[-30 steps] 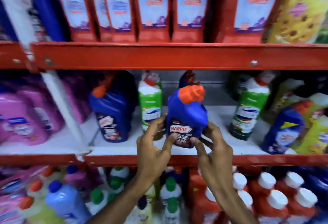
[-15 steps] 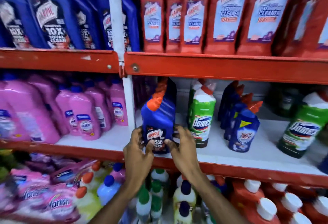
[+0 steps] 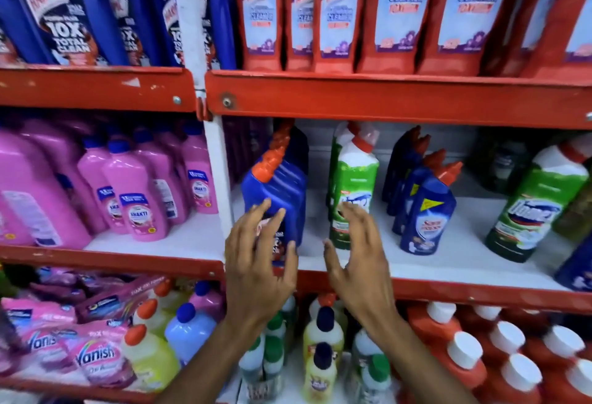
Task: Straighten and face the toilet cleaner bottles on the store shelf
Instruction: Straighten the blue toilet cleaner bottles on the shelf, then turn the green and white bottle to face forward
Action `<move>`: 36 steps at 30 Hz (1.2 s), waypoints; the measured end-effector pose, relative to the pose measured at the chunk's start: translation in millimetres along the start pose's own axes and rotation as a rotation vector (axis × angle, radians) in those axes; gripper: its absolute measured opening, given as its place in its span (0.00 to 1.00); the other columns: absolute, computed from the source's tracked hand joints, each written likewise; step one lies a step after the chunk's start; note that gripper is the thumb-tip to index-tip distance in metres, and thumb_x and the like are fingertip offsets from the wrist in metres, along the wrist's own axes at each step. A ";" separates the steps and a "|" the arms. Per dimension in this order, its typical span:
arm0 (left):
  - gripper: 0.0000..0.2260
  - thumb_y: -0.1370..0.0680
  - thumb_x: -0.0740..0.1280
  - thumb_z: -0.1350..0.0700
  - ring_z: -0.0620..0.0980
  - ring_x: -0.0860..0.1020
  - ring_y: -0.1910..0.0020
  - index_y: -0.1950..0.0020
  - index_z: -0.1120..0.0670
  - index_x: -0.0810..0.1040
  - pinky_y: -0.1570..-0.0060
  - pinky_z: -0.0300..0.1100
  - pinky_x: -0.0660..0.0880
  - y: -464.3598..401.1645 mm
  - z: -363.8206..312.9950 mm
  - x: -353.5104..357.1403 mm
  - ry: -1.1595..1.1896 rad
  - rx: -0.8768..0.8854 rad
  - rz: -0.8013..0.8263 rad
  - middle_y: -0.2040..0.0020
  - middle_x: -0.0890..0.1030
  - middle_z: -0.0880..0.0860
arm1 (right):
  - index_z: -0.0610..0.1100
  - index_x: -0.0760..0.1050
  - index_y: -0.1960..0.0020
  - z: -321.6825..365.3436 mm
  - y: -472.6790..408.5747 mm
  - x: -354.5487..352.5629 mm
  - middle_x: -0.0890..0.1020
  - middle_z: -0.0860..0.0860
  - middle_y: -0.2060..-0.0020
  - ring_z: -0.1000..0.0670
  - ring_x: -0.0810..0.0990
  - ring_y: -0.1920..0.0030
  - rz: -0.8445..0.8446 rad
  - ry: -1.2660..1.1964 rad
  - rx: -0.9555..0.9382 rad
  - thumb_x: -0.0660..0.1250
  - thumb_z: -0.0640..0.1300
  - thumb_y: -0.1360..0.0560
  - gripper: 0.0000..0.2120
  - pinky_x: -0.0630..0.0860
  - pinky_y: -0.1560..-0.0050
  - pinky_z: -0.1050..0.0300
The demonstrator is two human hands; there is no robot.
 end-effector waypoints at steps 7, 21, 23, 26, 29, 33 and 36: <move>0.33 0.22 0.67 0.50 0.63 0.55 0.16 0.19 0.54 0.61 0.22 0.68 0.58 -13.5 -92.8 71.8 -0.137 0.257 0.277 0.17 0.60 0.60 | 0.41 0.60 0.22 -52.7 -0.5 -97.7 0.59 0.42 0.20 0.40 0.60 0.21 -0.142 0.354 -0.035 0.65 0.42 0.25 0.33 0.61 0.22 0.45; 0.26 0.22 0.68 0.65 0.57 0.78 0.32 0.24 0.59 0.69 0.31 0.51 0.77 -5.5 -244.9 270.3 0.620 -0.271 0.655 0.27 0.76 0.58 | 0.36 0.52 0.21 -227.9 14.9 -205.0 0.58 0.40 0.20 0.43 0.58 0.20 -0.228 0.073 0.476 0.62 0.36 0.22 0.33 0.52 0.25 0.63; 0.28 0.22 0.68 0.66 0.59 0.78 0.31 0.22 0.58 0.65 0.32 0.53 0.77 -7.0 -249.6 303.7 0.659 -0.379 0.723 0.25 0.74 0.58 | 0.34 0.54 0.22 -238.0 7.7 -205.5 0.63 0.37 0.23 0.41 0.62 0.22 -0.230 0.022 0.512 0.62 0.34 0.23 0.32 0.53 0.31 0.70; 0.32 0.23 0.69 0.67 0.58 0.77 0.31 0.22 0.55 0.63 0.31 0.57 0.76 -11.3 -255.3 338.1 0.707 -0.449 0.771 0.25 0.73 0.57 | 0.31 0.61 0.27 -252.5 -8.4 -207.3 0.74 0.33 0.34 0.35 0.75 0.34 -0.240 -0.033 0.535 0.61 0.30 0.26 0.27 0.68 0.39 0.62; 0.32 0.24 0.72 0.66 0.52 0.77 0.34 0.24 0.53 0.65 0.30 0.51 0.75 -14.0 -259.3 353.0 0.789 -0.492 0.786 0.33 0.78 0.51 | 0.33 0.64 0.29 -260.9 -19.9 -205.1 0.79 0.34 0.40 0.35 0.79 0.41 -0.205 -0.052 0.557 0.61 0.29 0.27 0.26 0.75 0.44 0.50; 0.30 0.27 0.76 0.65 0.47 0.83 0.43 0.28 0.51 0.71 0.40 0.43 0.79 -8.2 -256.2 345.0 0.801 -0.501 0.717 0.42 0.82 0.48 | 0.38 0.69 0.33 -258.2 -17.7 -205.0 0.81 0.41 0.46 0.40 0.81 0.48 -0.273 -0.088 0.523 0.61 0.30 0.26 0.22 0.73 0.53 0.59; 0.30 0.28 0.76 0.64 0.38 0.83 0.44 0.29 0.48 0.73 0.44 0.33 0.78 -1.1 -251.2 312.2 0.834 -0.420 0.618 0.40 0.84 0.46 | 0.41 0.70 0.32 -243.9 -1.4 -205.2 0.81 0.50 0.50 0.56 0.78 0.55 -0.311 -0.109 0.465 0.60 0.36 0.21 0.17 0.68 0.62 0.71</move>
Point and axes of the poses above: each hand's wrist, its own y-axis away from the middle knuckle, its own x-axis out of the palm, z = x × y, the point moved 7 cm from there along -y, towards the middle knuckle
